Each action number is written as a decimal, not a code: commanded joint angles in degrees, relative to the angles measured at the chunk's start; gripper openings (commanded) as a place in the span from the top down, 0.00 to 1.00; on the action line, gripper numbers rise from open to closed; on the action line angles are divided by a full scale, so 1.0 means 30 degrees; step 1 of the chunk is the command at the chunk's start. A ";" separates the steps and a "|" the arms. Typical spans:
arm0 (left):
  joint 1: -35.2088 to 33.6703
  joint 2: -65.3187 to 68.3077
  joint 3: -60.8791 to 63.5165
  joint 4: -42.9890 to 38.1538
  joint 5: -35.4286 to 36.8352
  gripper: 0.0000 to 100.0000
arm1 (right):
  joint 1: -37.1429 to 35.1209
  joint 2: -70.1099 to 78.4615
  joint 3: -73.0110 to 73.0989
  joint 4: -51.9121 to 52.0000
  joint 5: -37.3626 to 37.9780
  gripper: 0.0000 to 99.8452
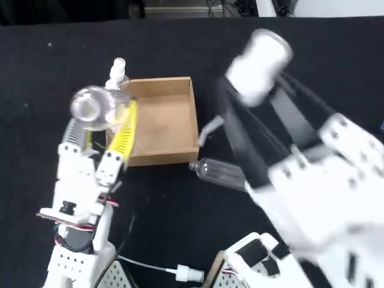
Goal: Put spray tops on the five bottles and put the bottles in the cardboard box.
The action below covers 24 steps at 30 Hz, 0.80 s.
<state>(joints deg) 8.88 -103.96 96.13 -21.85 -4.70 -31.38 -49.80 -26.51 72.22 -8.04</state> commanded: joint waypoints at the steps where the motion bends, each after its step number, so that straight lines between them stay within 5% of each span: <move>1: 0.2564 -0.0176 0.0425 -0.0264 0.0205 0.91 | -0.0234 -0.2007 0.1773 -0.0674 -0.0029 0.99; 11: 0.3179 -0.0176 0.0425 -0.0264 0.0205 0.91 | -0.0234 -0.7165 0.9158 -0.6828 -0.0059 0.99; 21: 0.3150 -0.0176 0.0425 -0.0264 0.0205 0.91 | -0.0352 -1.0271 1.7480 -1.9780 -0.0088 0.99; 24: 0.3150 -0.0176 0.0425 -0.0264 0.0205 0.91 | -0.0352 -0.8454 1.6982 -1.9253 -0.0088 0.99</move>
<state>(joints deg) 17.67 -103.96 96.13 -21.85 -4.70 -31.74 -80.57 25.45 16.40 -8.04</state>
